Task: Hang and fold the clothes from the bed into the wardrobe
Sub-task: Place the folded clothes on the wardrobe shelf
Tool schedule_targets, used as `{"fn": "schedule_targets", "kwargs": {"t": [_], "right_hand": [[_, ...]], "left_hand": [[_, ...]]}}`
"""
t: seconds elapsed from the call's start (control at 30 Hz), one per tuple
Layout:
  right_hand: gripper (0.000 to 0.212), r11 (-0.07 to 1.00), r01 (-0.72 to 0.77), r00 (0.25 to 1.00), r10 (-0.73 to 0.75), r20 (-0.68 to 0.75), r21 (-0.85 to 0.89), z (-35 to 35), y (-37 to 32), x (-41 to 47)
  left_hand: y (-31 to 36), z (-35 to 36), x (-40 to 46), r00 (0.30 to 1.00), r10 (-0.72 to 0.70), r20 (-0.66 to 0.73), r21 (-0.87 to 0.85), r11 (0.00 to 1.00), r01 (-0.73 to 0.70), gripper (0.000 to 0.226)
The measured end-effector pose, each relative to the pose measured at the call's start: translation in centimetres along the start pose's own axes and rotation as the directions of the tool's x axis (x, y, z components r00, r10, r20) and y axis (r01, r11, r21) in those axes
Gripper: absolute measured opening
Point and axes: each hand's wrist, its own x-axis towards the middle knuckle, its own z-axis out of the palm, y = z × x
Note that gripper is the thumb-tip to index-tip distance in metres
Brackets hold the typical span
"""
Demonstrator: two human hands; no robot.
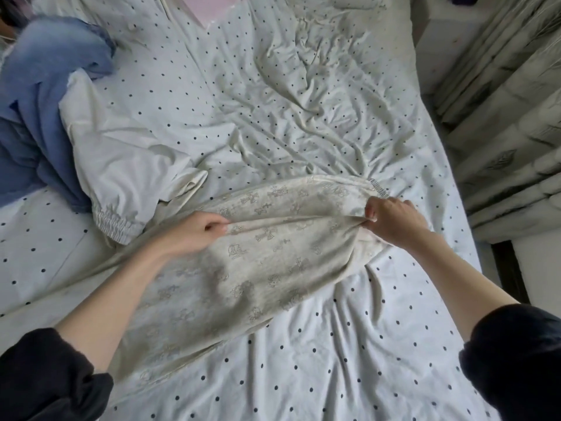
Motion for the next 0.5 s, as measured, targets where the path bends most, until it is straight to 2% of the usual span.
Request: {"fn": "schedule_targets", "kwargs": {"t": [0.1, 0.17, 0.23, 0.3, 0.4, 0.5], "right_hand": [[0.019, 0.999, -0.027, 0.998, 0.024, 0.063, 0.045, -0.6, -0.8, 2.1], [0.021, 0.998, -0.022, 0.997, 0.018, 0.080, 0.051, -0.6, -1.2, 3.4], [0.023, 0.997, 0.005, 0.998, -0.010, 0.058, 0.079, -0.3, -1.5, 4.8], [0.030, 0.989, 0.058, 0.998, -0.062, 0.025, 0.136, -0.1, -2.0, 6.4], [0.047, 0.969, 0.071, 0.997, -0.070, -0.011, 0.236, -0.2, -2.8, 8.6], [0.030, 0.976, 0.093, 0.989, -0.067, -0.134, 0.196, 0.4, -3.2, 10.6]], "left_hand": [[-1.2, -0.8, 1.0, 1.000, -0.025, -0.016, -0.014, 1.000, 0.025, 0.028], [-2.1, -0.8, 1.8, 0.979, -0.036, -0.201, -0.046, 0.999, 0.027, 0.026], [-2.5, -0.6, 2.6, 0.909, -0.043, -0.415, -0.044, 0.999, 0.027, 0.022], [-3.0, -0.7, 3.6, 0.846, -0.072, -0.528, -0.076, 0.996, 0.037, 0.023], [-3.6, -0.5, 5.0, 0.808, -0.108, -0.579, -0.136, 0.990, 0.035, 0.016], [-4.5, 0.1, 5.7, 0.792, -0.068, -0.607, -0.106, 0.994, 0.004, 0.019]]}}
